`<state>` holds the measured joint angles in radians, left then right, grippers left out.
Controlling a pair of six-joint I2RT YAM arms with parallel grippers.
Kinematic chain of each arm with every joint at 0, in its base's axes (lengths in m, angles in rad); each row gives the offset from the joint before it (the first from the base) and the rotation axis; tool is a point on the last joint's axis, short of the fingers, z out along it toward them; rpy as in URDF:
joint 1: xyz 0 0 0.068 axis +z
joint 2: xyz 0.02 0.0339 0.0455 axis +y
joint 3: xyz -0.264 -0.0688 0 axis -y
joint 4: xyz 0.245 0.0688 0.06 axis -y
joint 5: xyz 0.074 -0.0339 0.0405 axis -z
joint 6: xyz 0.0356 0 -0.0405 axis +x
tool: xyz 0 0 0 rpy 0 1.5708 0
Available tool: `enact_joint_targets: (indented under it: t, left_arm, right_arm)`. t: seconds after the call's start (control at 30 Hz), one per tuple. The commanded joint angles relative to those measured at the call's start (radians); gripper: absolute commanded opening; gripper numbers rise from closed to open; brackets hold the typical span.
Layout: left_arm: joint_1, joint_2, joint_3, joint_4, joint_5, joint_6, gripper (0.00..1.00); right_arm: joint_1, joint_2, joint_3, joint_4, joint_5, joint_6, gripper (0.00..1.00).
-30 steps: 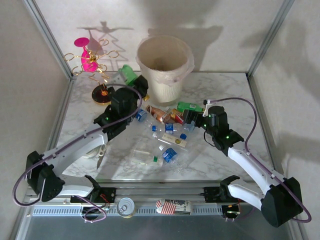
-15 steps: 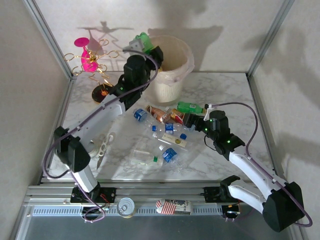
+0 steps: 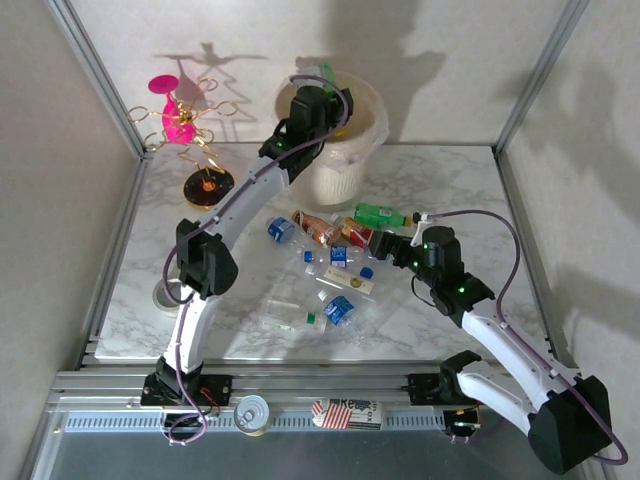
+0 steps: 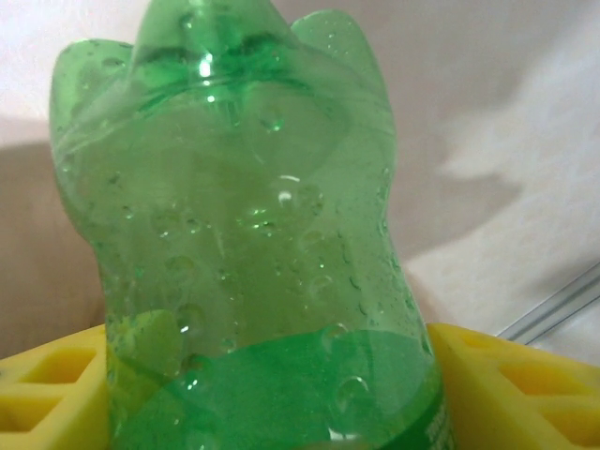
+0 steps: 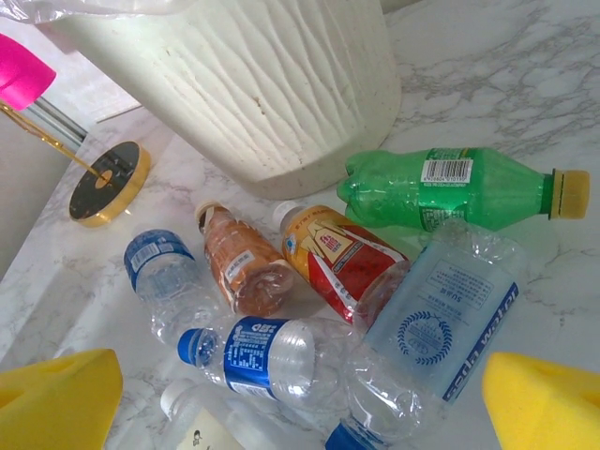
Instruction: Put the plastic bottles in the bin
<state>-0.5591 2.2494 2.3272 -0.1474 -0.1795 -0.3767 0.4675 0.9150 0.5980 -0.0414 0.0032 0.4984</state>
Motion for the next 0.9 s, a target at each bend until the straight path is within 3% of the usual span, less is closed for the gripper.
enact_joint_targets:
  t: [0.0, 0.17, 0.37, 0.67, 0.87]
  left_arm:
    - [0.008, 0.009, 0.046, -0.028, 0.005, 0.015, 0.58]
    - [0.008, 0.008, 0.049, -0.027, 0.024, -0.001, 0.83]
    - [0.007, -0.024, 0.049, -0.037, 0.044, -0.006, 0.95]
    - [-0.015, -0.133, 0.007, -0.043, 0.095, 0.002, 0.99]
    - [-0.049, -0.326, -0.232, 0.076, 0.110, -0.004, 1.00]
  right_arm:
    - [0.003, -0.023, -0.011, -0.027, 0.021, -0.007, 0.99]
    - [0.004, -0.028, -0.009, -0.034, 0.024, -0.009, 0.99]
    - [0.004, -0.019, -0.009, -0.028, 0.016, -0.003, 0.99]
    - [0.003, 0.001, -0.011, -0.016, 0.010, 0.006, 0.99]
    - [0.003, 0.034, -0.015, 0.001, 0.018, 0.025, 0.99]
